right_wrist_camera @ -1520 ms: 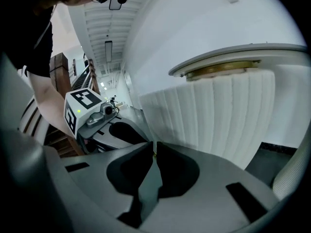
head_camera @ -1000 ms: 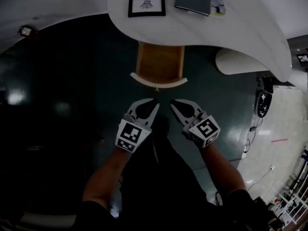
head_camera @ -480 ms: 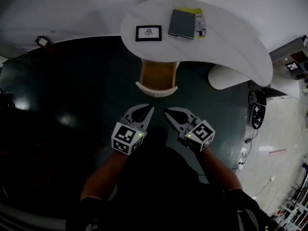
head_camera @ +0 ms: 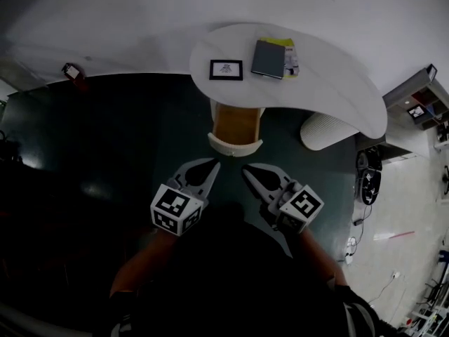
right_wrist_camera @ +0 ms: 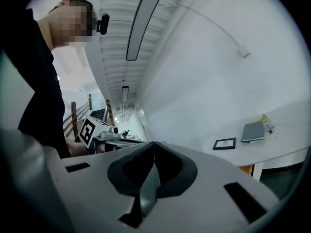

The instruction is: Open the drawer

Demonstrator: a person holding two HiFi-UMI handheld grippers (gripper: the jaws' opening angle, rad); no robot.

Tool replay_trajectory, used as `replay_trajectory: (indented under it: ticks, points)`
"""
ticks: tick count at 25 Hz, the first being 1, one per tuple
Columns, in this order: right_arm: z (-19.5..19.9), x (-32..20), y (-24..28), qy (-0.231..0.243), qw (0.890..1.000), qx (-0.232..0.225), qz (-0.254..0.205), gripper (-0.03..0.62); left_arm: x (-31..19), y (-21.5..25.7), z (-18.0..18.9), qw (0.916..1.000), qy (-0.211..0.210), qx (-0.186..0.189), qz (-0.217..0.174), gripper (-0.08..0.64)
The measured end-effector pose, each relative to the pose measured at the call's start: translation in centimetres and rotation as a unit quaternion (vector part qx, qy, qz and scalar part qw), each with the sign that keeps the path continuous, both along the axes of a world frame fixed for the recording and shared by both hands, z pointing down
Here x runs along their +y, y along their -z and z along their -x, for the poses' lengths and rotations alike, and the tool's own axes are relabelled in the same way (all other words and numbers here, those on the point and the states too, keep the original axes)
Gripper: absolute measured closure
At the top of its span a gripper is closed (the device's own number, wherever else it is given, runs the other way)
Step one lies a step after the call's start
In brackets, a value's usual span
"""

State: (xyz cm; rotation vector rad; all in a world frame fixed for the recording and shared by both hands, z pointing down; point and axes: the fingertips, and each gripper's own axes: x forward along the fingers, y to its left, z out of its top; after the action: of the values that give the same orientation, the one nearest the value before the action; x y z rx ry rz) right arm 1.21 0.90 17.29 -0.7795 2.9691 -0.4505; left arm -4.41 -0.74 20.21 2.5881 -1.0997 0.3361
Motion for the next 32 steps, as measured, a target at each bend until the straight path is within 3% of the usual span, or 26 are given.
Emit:
replay_trajectory:
  ticks: [4, 8, 14, 22, 32]
  points:
    - [0.7, 0.4, 2.3, -0.009, 1.000, -0.006, -0.001, 0.577, 0.4, 3.1, 1.8, 0.9994, 0.013, 0.023, -0.020, 0.546]
    - [1.0, 1.3, 5.0, -0.011, 1.000, -0.002, -0.022, 0.577, 1.5, 5.6, 3.3, 0.9983, 0.021, 0.000, -0.055, 0.546]
    - [1.5, 2.7, 7.6, -0.020, 0.999, -0.001, -0.048, 0.577, 2.9, 8.6, 5.4, 0.9962, 0.038, 0.031, -0.072, 0.546]
    - [2.4, 4.1, 8.8, -0.021, 0.998, -0.003, -0.062, 0.577, 3.6, 9.4, 6.6, 0.9946, 0.041, 0.026, -0.092, 0.546]
    - [1.6, 4.7, 8.8, -0.028, 0.998, -0.004, -0.060, 0.577, 3.7, 8.9, 6.1, 0.9949, 0.038, 0.030, -0.088, 0.546]
